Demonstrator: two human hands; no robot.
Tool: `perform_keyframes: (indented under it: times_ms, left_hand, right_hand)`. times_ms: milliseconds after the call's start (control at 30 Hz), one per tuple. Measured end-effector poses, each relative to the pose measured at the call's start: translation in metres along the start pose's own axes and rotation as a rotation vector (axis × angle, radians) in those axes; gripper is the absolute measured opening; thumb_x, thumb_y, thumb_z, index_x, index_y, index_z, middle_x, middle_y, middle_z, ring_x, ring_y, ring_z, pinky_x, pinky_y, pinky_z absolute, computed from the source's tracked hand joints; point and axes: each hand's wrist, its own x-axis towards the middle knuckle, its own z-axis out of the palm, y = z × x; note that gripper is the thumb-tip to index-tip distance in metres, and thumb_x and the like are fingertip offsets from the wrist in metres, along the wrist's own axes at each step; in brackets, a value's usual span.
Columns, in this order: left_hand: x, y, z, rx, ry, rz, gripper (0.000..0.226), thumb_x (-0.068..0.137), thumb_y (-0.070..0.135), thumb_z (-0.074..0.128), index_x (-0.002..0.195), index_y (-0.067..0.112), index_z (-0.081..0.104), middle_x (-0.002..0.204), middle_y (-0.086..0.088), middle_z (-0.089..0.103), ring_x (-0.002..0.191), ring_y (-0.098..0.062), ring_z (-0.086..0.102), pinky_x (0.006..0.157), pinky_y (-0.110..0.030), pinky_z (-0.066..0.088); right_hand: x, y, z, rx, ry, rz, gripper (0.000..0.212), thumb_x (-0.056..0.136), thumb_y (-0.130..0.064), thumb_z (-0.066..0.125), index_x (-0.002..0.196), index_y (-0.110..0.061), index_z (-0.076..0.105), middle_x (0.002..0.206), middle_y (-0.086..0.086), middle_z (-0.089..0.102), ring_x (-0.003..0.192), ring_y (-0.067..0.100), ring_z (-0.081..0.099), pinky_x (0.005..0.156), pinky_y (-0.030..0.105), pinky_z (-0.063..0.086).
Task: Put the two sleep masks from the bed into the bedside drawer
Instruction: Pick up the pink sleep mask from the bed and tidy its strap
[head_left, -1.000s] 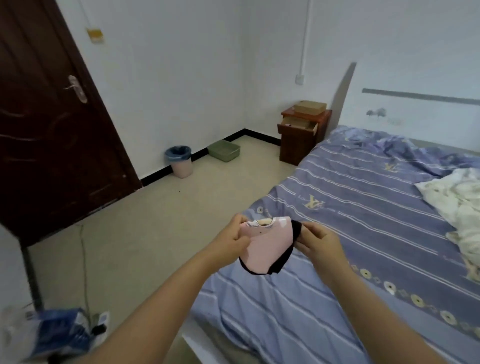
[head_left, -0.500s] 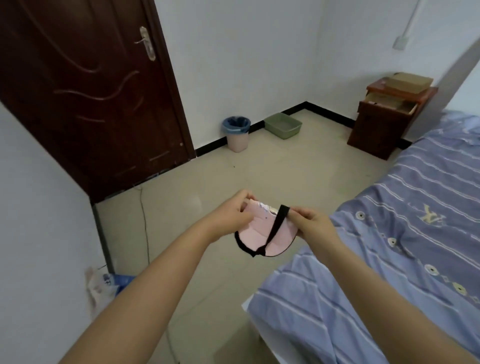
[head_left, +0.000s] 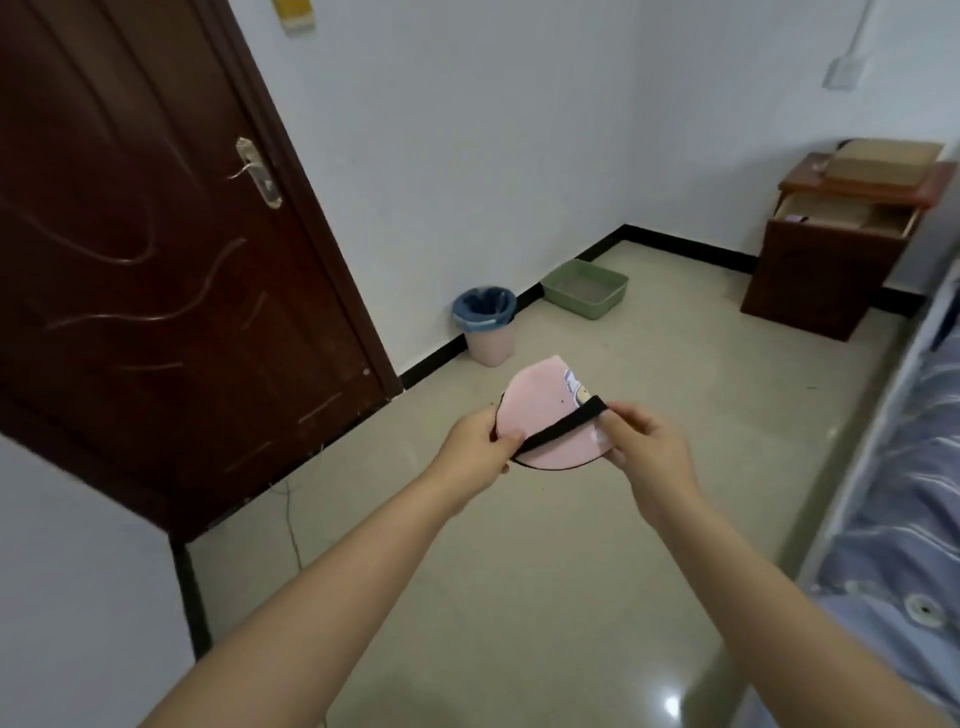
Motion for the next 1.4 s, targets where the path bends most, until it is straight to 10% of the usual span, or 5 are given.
perform_keyframes:
  times_ms: [100, 567, 1033, 1233, 1400]
  left_hand:
    - [0.074, 0.018, -0.011, 0.222, -0.212, 0.074, 0.018, 0.093, 0.006, 0.044, 0.082, 0.017, 0.055, 0.061, 0.007, 0.046, 0.051, -0.005, 0.041, 0.037, 0.0, 0.033]
    - [0.451, 0.107, 0.079, -0.162, -0.522, 0.121, 0.014, 0.094, 0.008, 0.048, 0.105, 0.006, 0.056, 0.075, 0.001, 0.058, 0.066, -0.009, 0.056, 0.061, -0.019, 0.052]
    - [0.812, 0.268, 0.36, 0.038, -0.849, 0.095, 0.03, 0.087, -0.002, 0.055, 0.117, 0.0, 0.053, 0.066, 0.0, 0.054, 0.044, 0.001, 0.056, 0.046, -0.009, 0.049]
    - [0.959, 0.318, 0.462, -0.077, -0.781, -0.01, 0.021, 0.088, -0.005, 0.053, 0.109, -0.006, 0.055, 0.068, -0.001, 0.051, 0.061, -0.01, 0.054, 0.044, -0.008, 0.051]
    - [1.09, 0.333, 0.561, -0.13, -0.801, -0.105, 0.013, 0.087, -0.008, 0.054, 0.092, 0.004, 0.049, 0.071, -0.004, 0.051, 0.063, -0.012, 0.054, 0.047, -0.011, 0.053]
  right_hand:
    - [0.061, -0.012, -0.006, 0.044, 0.094, 0.009, 0.028, 0.087, -0.004, 0.05, 0.065, -0.015, 0.062, 0.066, 0.003, 0.06, 0.054, 0.005, 0.061, 0.051, 0.01, 0.052]
    - [0.361, -0.054, -0.082, -0.211, 0.385, 0.107, 0.01, 0.083, -0.005, 0.057, 0.084, -0.009, 0.066, 0.071, 0.0, 0.063, 0.062, 0.01, 0.057, 0.054, 0.019, 0.045]
    - [0.714, -0.108, -0.348, -0.39, 0.71, 0.132, 0.017, 0.084, -0.012, 0.057, 0.098, -0.007, 0.064, 0.083, 0.003, 0.06, 0.07, 0.01, 0.053, 0.057, 0.02, 0.042]
    - [0.87, -0.127, -0.447, -0.256, 0.795, 0.225, 0.04, 0.08, -0.024, 0.063, 0.115, -0.009, 0.053, 0.108, 0.009, 0.053, 0.101, 0.025, 0.053, 0.085, 0.037, 0.049]
    - [1.009, -0.111, -0.538, -0.152, 0.817, 0.244, 0.012, 0.083, -0.01, 0.058, 0.095, -0.009, 0.057, 0.088, 0.007, 0.06, 0.077, 0.016, 0.057, 0.065, 0.026, 0.05]
